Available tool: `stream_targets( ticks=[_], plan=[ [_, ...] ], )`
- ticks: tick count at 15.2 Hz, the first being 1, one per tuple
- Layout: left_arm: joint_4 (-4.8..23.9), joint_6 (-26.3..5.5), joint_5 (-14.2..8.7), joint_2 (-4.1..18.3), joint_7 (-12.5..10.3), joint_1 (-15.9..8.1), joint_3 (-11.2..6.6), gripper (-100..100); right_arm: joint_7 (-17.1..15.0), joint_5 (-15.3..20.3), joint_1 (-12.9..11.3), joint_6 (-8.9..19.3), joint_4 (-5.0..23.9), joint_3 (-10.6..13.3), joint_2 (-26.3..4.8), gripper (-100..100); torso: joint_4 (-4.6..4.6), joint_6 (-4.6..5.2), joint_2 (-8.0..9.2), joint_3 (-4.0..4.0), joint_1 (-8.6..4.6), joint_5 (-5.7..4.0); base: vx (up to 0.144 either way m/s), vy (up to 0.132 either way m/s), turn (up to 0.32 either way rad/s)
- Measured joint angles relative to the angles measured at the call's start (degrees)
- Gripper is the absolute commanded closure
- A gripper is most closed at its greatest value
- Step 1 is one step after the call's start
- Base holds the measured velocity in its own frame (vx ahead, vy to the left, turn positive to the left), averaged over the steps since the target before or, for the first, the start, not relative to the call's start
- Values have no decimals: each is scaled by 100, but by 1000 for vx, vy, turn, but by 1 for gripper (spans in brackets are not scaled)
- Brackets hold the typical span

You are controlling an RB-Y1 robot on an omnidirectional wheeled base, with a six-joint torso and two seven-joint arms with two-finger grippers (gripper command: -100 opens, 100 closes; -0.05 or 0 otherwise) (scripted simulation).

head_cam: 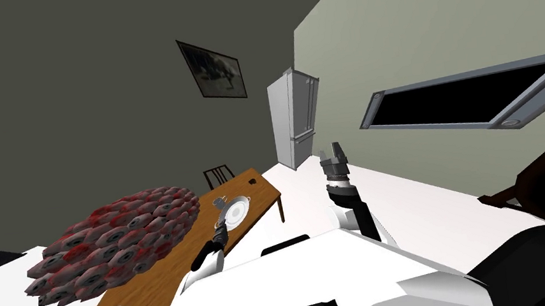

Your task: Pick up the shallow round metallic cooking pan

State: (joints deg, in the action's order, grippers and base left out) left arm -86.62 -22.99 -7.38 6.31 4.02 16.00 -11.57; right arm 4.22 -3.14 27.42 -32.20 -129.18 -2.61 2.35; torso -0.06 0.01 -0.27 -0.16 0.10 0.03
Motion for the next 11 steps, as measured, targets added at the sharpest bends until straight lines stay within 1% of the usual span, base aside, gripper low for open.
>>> stream_targets(
  ticks=[2, 4, 6, 10, 11],
  plan=[
    [179, -88, -50, -192, -1, 54, -15, -100, 0, 0, 0, 0, 0, 0, 0, 0, -1, 0, -8, -4, 4, 1, 97, 43, -59],
    [332, -186, -39, -399, -2, 56, -38, -100, 0, 0, 1, 0, 0, 0, 0, 0, -2, -1, -10, -6, 5, 1, 65, 37, -21],
    [437, -153, -28, -416, -6, 21, -37, -100, 0, 0, 0, 0, 0, 0, 0, 0, 1, -2, 4, 2, 0, -1, 36, 20, 14],
    [766, 100, 16, -414, -34, -108, -22, -100, 0, 0, 0, 0, 0, 0, 0, 0, 3, -1, 12, 6, -4, -2, 30, 15, 11],
    [790, 126, 17, -412, -36, -117, -21, 100, 0, 0, 0, 0, 0, 0, 0, 0, 3, -2, 15, 8, -6, -2, 7, 3, 0]
  ],
)
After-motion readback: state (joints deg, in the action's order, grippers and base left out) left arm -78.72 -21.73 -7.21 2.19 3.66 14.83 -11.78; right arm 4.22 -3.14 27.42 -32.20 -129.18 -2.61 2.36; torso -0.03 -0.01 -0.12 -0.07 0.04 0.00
